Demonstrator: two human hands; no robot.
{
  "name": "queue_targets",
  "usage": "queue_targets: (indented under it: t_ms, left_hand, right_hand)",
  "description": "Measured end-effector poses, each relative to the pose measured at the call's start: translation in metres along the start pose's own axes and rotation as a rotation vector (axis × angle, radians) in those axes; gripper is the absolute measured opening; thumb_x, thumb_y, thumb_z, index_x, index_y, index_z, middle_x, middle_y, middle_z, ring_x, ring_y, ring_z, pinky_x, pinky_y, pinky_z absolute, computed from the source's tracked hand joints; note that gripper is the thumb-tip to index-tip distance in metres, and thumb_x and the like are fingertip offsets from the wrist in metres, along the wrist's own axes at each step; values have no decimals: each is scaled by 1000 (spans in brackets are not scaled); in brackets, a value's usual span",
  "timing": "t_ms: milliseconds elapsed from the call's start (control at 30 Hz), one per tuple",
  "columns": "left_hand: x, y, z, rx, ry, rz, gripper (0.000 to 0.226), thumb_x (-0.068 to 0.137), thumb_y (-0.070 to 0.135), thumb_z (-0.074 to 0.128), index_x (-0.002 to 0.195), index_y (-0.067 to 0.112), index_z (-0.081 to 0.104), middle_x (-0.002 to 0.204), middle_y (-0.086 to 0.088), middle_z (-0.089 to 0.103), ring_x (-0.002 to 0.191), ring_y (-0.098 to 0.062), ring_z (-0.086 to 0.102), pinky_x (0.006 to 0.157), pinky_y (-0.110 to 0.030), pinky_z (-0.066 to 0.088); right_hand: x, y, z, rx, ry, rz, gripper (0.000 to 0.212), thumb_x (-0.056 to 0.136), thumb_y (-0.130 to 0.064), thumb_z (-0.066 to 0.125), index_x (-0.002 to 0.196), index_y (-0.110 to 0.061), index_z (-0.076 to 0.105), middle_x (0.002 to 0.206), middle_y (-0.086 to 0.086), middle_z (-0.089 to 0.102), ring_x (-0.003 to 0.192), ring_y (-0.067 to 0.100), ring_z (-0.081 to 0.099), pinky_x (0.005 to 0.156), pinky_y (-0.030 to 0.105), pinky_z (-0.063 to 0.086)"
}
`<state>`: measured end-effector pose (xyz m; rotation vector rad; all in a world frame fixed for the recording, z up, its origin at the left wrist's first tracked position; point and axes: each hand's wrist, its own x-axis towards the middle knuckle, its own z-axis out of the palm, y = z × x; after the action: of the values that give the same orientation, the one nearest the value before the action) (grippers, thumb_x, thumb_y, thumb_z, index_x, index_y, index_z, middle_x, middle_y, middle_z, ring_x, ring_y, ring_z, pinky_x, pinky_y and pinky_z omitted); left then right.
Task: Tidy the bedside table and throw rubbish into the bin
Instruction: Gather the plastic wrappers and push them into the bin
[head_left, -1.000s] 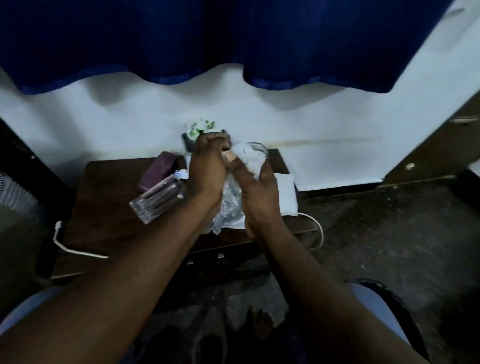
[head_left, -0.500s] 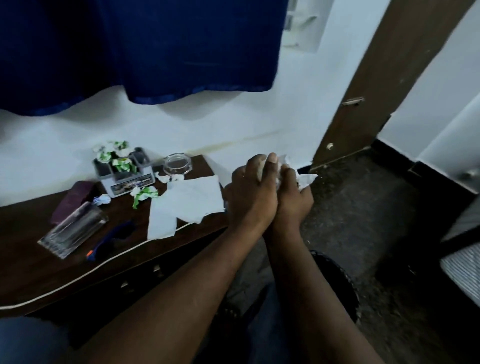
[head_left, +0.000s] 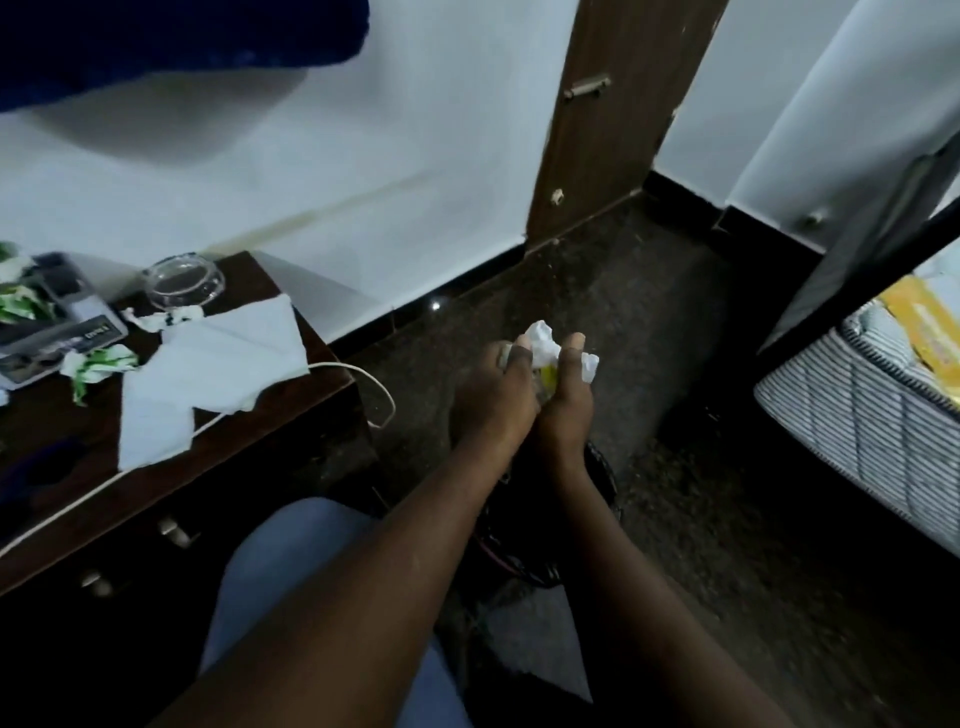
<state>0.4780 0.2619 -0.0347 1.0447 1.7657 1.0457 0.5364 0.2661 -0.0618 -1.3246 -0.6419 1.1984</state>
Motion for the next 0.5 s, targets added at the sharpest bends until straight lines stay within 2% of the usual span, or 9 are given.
queue_targets:
  t_ms: [100, 167, 233, 300, 367, 400, 467, 500]
  left_hand:
    - [-2, -16, -2, 24, 31, -57, 31, 92, 57, 47, 96, 32, 65, 98, 6, 71, 89, -18, 67, 87, -41, 56]
    - [17, -77, 54, 121, -75, -242, 30, 82, 57, 50, 88, 31, 62, 95, 4, 72, 87, -21, 68, 86, -43, 57]
    - [19, -91, 53, 160, -65, -260, 32, 69, 58, 49, 81, 29, 57, 96, -1, 73, 89, -26, 69, 87, -44, 58]
    - [26, -96, 58, 182, -115, -253, 32, 65, 52, 51, 83, 26, 56, 100, -6, 73, 92, -31, 69, 87, -44, 57]
    - [30, -102, 57, 225, -142, -293, 37, 68, 46, 58, 98, 24, 58, 107, -9, 71, 98, -33, 68, 90, -45, 56]
    - [31, -110, 59, 233, -170, -324, 48, 72, 44, 61, 114, 22, 57, 115, -11, 70, 104, -34, 66, 94, -46, 55]
    - [38, -132, 65, 256, -224, -400, 80, 78, 42, 64, 149, 19, 37, 134, -16, 63, 119, -37, 62, 102, -46, 51]
    - [42, -142, 67, 265, -232, -437, 91, 81, 43, 64, 158, 18, 23, 140, -18, 59, 125, -38, 58, 105, -46, 49]
  right_hand:
    - [-9, 11, -8, -15, 36, 145, 80, 77, -85, 50, 104, -14, 76, 101, 9, 79, 95, 28, 76, 92, 47, 59]
    - [17, 72, -46, -65, 141, 244, 72, 79, -79, 50, 98, -14, 75, 95, 8, 78, 89, 26, 75, 87, 46, 58]
    - [13, 78, -55, -177, 174, 285, 48, 90, -58, 54, 90, -14, 73, 90, 7, 77, 88, 26, 73, 84, 45, 57]
    - [21, 81, -60, -257, 207, 291, 30, 98, -33, 56, 76, -16, 65, 80, 3, 71, 80, 21, 65, 75, 37, 50]
    - [30, 88, -63, -359, 222, 334, 29, 98, -25, 55, 71, -17, 61, 78, 1, 65, 78, 21, 58, 70, 35, 43]
    - [36, 99, -68, -385, 237, 358, 28, 97, -24, 54, 72, -15, 61, 78, 2, 64, 77, 21, 57, 68, 34, 41]
    - [40, 121, -71, -454, 267, 395, 25, 97, -24, 53, 84, -8, 66, 82, 5, 65, 74, 21, 55, 58, 32, 37]
    - [41, 128, -71, -480, 264, 420, 25, 98, -24, 52, 90, -5, 67, 84, 7, 65, 73, 20, 54, 54, 30, 35]
